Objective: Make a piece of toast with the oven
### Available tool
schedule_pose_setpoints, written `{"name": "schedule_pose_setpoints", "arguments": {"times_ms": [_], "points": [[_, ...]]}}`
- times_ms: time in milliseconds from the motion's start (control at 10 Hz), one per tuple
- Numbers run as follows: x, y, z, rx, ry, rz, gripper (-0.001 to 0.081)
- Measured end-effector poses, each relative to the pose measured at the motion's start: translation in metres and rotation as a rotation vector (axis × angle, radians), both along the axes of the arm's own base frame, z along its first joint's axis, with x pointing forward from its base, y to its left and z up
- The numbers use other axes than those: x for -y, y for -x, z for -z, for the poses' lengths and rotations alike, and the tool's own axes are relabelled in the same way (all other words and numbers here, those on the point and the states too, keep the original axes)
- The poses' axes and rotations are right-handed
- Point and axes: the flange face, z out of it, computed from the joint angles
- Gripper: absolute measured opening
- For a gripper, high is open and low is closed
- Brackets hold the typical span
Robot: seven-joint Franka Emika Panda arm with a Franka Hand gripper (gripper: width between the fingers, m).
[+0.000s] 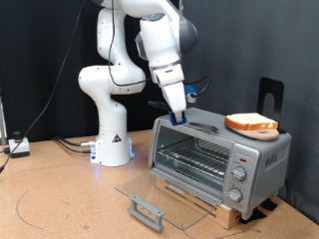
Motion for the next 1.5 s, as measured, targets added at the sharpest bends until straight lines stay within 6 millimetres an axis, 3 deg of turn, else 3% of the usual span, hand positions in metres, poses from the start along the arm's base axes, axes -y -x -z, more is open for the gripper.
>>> {"name": "schedule_pose_setpoints", "arguments": {"times_ms": [400,1500], "points": [[-0.024,-0.015,-0.003,-0.011,-0.023,-0.006,0.0397],[-0.025,-0.013,-0.012,-0.03,-0.042,-0.042,0.0397]]}}
